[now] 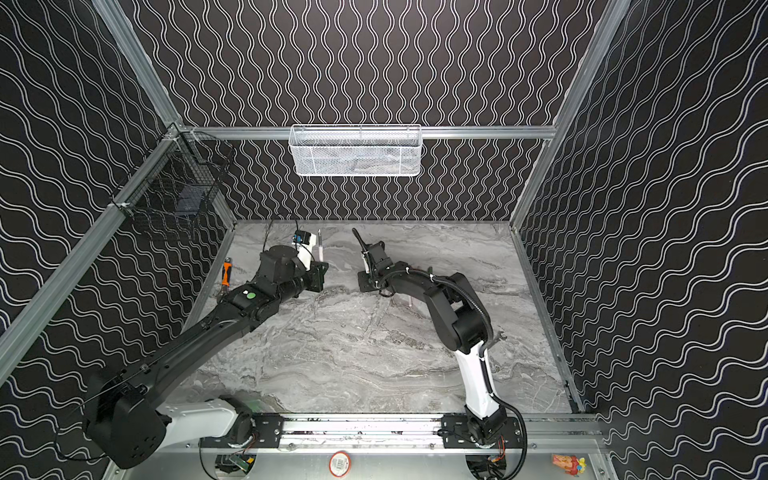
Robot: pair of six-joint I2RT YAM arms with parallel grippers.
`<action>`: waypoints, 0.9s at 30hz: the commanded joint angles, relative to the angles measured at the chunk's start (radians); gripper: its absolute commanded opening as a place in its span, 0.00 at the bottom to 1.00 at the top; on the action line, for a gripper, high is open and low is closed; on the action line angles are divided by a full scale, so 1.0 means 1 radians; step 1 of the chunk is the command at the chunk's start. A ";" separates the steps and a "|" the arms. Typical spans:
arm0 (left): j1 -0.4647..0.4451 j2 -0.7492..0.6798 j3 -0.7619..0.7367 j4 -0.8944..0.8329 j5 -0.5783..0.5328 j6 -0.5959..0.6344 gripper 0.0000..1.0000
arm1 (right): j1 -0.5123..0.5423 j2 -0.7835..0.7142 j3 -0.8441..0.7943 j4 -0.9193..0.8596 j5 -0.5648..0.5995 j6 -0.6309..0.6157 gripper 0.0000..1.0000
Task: Insert the pens into the pen caps
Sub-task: 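Lower the right gripper and close it on the small pink cap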
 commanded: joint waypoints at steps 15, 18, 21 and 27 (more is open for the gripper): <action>0.001 0.002 0.009 0.035 0.007 -0.009 0.03 | 0.027 0.091 0.086 -0.105 0.105 0.001 0.28; 0.002 -0.001 0.008 0.036 0.008 -0.009 0.04 | 0.032 0.073 0.057 -0.091 0.091 0.014 0.28; 0.001 0.000 0.007 0.035 0.004 -0.006 0.04 | 0.033 0.039 0.013 -0.054 0.066 0.027 0.25; 0.001 0.004 0.008 0.035 0.007 -0.007 0.03 | 0.037 -0.027 -0.046 -0.032 0.102 0.035 0.21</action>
